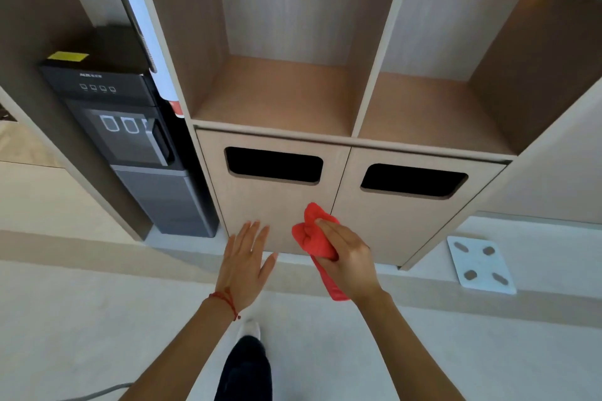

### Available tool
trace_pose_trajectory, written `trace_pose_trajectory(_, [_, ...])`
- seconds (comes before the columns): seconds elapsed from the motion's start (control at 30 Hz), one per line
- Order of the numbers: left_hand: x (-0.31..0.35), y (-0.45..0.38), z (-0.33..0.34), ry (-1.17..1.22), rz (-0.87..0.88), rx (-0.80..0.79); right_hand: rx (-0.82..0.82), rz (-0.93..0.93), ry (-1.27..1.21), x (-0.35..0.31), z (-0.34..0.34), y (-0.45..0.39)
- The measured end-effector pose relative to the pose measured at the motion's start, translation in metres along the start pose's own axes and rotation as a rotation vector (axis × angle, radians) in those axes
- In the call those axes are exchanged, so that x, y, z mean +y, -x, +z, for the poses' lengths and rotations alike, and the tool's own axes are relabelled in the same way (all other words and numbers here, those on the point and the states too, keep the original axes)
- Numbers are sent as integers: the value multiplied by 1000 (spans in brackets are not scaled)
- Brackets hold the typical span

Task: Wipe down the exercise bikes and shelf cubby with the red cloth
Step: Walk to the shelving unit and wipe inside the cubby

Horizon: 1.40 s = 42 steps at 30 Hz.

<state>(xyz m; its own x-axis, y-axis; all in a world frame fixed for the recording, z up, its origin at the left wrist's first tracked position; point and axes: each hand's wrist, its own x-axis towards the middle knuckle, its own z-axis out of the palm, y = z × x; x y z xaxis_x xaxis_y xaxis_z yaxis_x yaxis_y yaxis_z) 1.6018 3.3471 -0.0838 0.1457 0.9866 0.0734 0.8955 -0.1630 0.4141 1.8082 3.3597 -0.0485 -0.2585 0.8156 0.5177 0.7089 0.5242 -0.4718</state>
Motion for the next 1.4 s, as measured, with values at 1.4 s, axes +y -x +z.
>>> trace_pose_trajectory(1.4, [-132, -388, -49, 1, -10, 109, -89, -24, 75, 154, 167, -359])
